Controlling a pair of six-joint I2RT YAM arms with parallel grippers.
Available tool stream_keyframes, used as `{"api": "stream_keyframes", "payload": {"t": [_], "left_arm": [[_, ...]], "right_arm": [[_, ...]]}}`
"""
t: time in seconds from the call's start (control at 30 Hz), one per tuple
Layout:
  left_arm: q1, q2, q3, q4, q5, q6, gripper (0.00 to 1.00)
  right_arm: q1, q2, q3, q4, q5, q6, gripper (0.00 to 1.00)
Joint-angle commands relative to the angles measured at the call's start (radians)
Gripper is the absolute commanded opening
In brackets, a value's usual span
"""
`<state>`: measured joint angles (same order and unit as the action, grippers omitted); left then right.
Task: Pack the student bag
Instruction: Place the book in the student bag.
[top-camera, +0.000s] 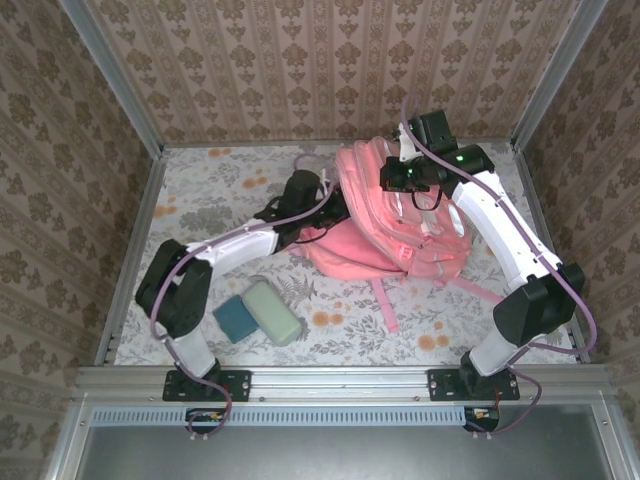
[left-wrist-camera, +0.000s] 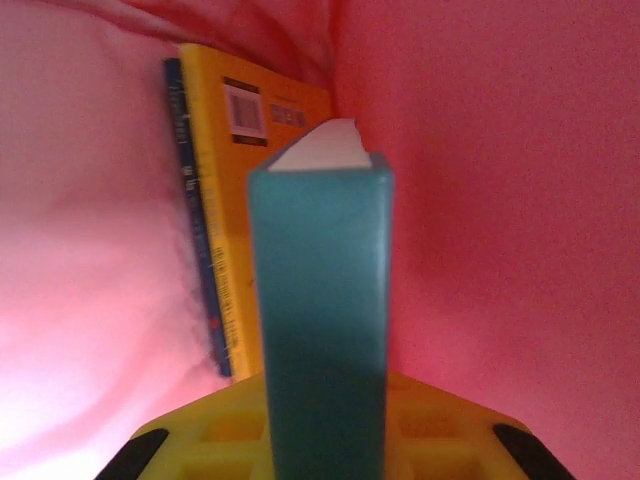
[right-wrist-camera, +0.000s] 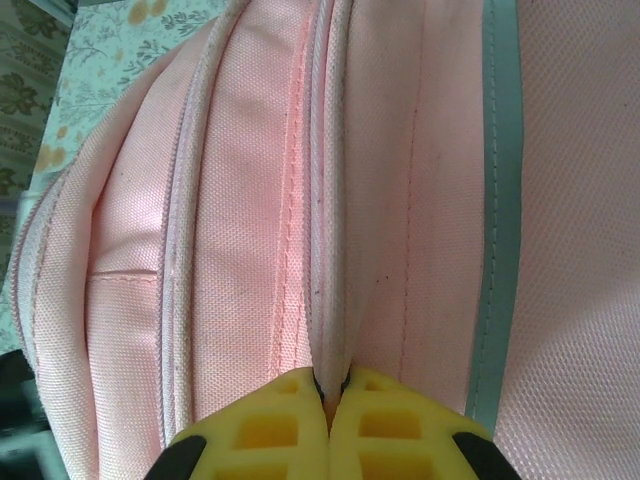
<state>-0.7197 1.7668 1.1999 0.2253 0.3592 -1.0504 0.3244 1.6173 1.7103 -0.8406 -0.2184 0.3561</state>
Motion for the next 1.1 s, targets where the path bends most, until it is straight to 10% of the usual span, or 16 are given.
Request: {"api": "stream_keyframes", "payload": {"t": [0.0, 0.2, 0.43, 1.07], "left_arm": [[-0.033, 0.108, 0.107, 0.003, -0.007, -0.023, 0.0], [-0.074, 0.285, 0.257, -0.084, -0.022, -0.016, 0.09], [-0.1, 0.309, 0.387, -0.305, -0.102, 0.086, 0.73], [-0.027, -0.035, 0.15, -0.535, -0.262, 0.225, 0.81]], "right_arm": [[0.001, -0.072, 0.012, 0.144, -0.087, 0.032, 0.0], [0.001, -0.07, 0.012, 0.155, -0.113, 0.041, 0.0], [-0.013, -0.077, -0.002, 0.15, -0.111, 0.033, 0.0], [-0.031, -0.118, -0.163, 0.212, -0.107, 0.034, 0.0]]}}
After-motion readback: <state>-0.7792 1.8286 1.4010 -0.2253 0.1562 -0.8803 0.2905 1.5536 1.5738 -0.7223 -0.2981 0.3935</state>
